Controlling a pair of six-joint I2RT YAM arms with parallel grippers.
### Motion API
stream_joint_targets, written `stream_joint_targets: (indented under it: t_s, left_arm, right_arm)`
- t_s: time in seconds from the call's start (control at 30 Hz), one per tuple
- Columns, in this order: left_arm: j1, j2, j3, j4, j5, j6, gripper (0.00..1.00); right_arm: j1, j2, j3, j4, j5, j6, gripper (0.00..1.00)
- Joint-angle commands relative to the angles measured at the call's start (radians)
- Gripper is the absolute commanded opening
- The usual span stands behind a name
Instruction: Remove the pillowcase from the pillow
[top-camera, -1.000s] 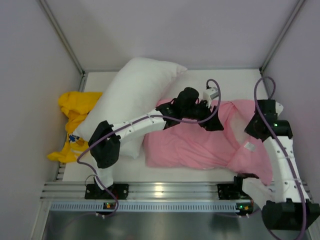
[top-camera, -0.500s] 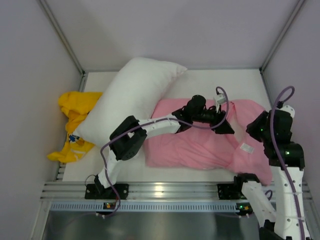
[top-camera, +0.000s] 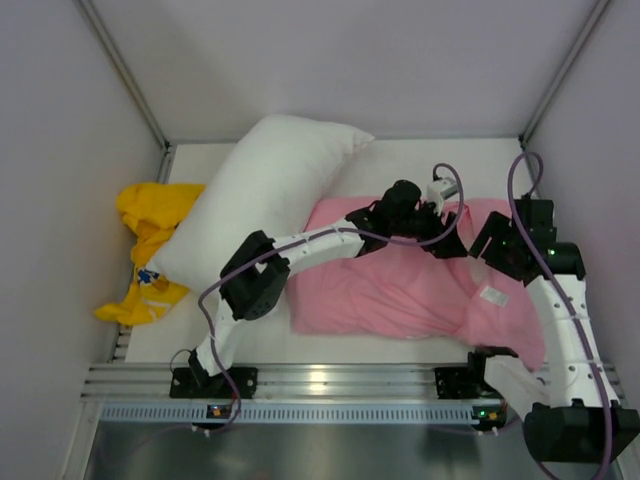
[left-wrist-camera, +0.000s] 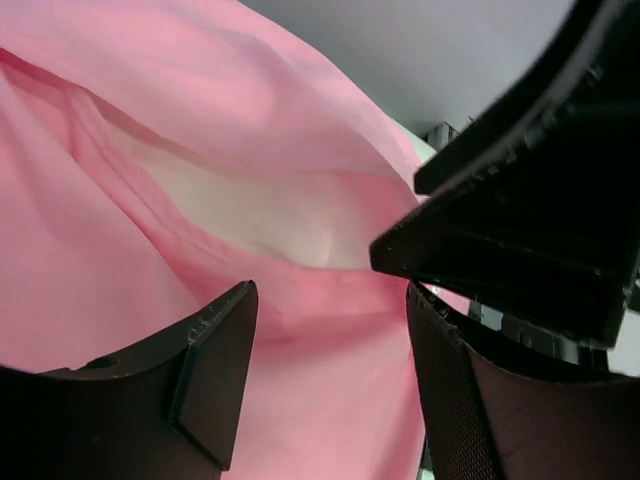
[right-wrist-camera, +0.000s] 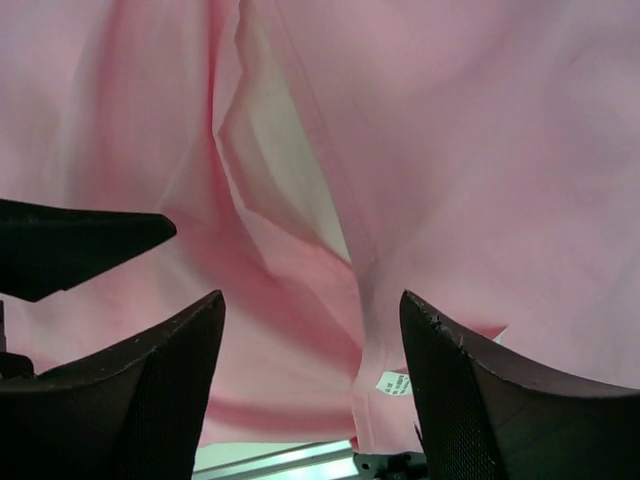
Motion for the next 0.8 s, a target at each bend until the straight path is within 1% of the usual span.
stream_joint_targets:
  t_s: [0.0, 0.13, 0.2, 0.27, 0.33, 0.5, 0.57, 0.6, 0.63, 0.67, 0.7, 0.73, 0.77]
  left_arm:
    - [0.001, 0.067, 0.142, -0.159, -0.089, -0.019, 0.66]
    - [0.003, 0.127, 0.183, -0.158, -0.161, -0.069, 0.68]
    - [0.003, 0.155, 0.223, -0.164, -0.172, -0.084, 0.68]
    - [0.003, 0.201, 0.26, -0.223, -0.183, -0.087, 0.68]
    - [0.003, 0.234, 0.293, -0.25, -0.184, -0.085, 0.68]
    - [-0.003, 0.273, 0.315, -0.283, -0.193, -0.078, 0.67]
    - [0.001, 0.285, 0.33, -0.311, -0.21, -0.058, 0.58]
    - [0.004, 0.275, 0.324, -0.322, -0.232, -0.049, 0.48]
    - [0.007, 0.264, 0.294, -0.322, -0.244, -0.047, 0.35]
    - [0.019, 0.249, 0.271, -0.316, -0.255, -0.043, 0.09]
    - [0.026, 0.21, 0.242, -0.294, -0.278, -0.041, 0.0]
    - [0.032, 0.189, 0.21, -0.276, -0.287, -0.036, 0.0]
    - [0.046, 0.164, 0.142, -0.261, -0.302, -0.027, 0.0]
  right_arm:
    - [-0.012, -0.041, 0.041, 0.033, -0.023, 0.005, 0.68]
    - [-0.012, -0.103, 0.089, 0.01, -0.015, 0.014, 0.68]
    - [-0.012, -0.119, 0.109, -0.014, -0.015, 0.02, 0.67]
    - [-0.012, -0.123, 0.133, -0.027, -0.013, 0.019, 0.67]
    - [-0.012, -0.123, 0.152, -0.041, -0.004, 0.02, 0.67]
    - [-0.012, -0.118, 0.156, -0.041, 0.027, 0.016, 0.67]
    - [-0.012, -0.107, 0.147, -0.041, 0.027, 0.013, 0.67]
    - [-0.012, -0.104, 0.136, -0.041, 0.025, 0.01, 0.66]
    - [-0.012, -0.097, 0.129, -0.042, 0.019, 0.005, 0.66]
    - [-0.012, -0.09, 0.121, -0.041, 0.008, -0.003, 0.66]
    - [-0.012, -0.083, 0.104, -0.041, -0.005, -0.01, 0.66]
    - [-0.012, -0.063, 0.096, -0.041, -0.03, -0.024, 0.66]
    - [-0.012, -0.054, 0.09, -0.042, -0.041, -0.027, 0.66]
